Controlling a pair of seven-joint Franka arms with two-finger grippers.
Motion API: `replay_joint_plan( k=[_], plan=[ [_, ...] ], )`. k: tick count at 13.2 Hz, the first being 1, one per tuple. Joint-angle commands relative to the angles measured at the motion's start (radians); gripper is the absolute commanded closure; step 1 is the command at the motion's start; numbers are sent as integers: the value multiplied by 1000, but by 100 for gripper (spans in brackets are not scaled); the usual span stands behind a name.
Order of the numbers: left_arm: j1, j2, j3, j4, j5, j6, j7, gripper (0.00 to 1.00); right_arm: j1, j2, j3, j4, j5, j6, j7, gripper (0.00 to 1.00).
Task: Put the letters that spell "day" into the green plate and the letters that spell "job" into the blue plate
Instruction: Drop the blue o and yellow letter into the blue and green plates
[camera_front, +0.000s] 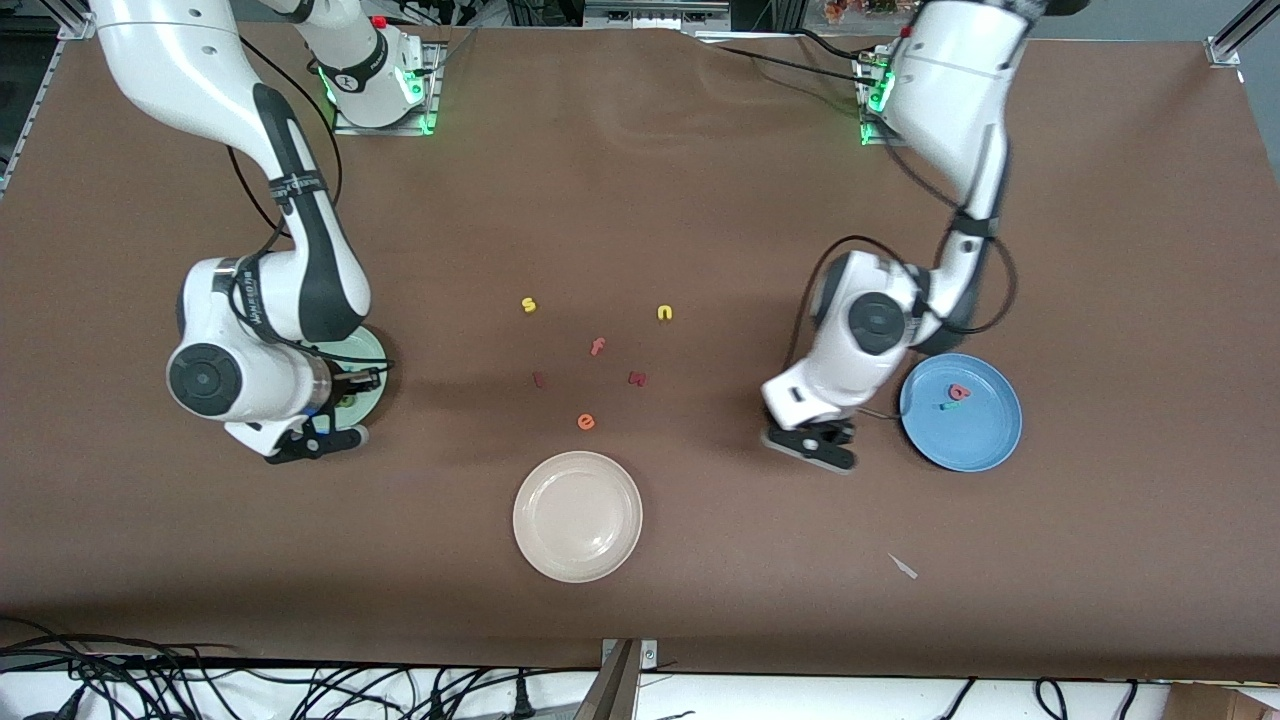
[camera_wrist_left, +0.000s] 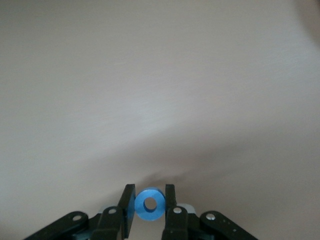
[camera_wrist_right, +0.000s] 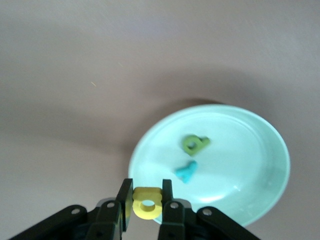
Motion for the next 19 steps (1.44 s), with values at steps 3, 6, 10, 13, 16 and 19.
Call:
replay_joint_plan(
  k=[3, 6, 10, 13, 16, 19],
  plan=[
    [227, -180, -86, -247, -8, -14, 234, 100, 7, -131, -20, -310, 8, 256, -61, 80],
    [276, -148, -80, -270, -5, -11, 262, 100, 6, -129, -20, -301, 19, 257, -35, 0],
    [308, -126, -71, -284, -7, -1, 328, 91, 15, -114, -17, -87, 19, -36, 36, 0],
    [307, -131, -71, -283, -14, -1, 319, 0, 20, -123, -8, -22, 19, -129, 54, 0],
    [310, -170, -71, -316, -11, -12, 313, 0, 23, -126, 2, 117, 15, -353, 102, 0],
    [366, -331, -80, -430, -10, -11, 313, 0, 23, -128, -5, 234, 4, -531, 105, 0]
  ],
)
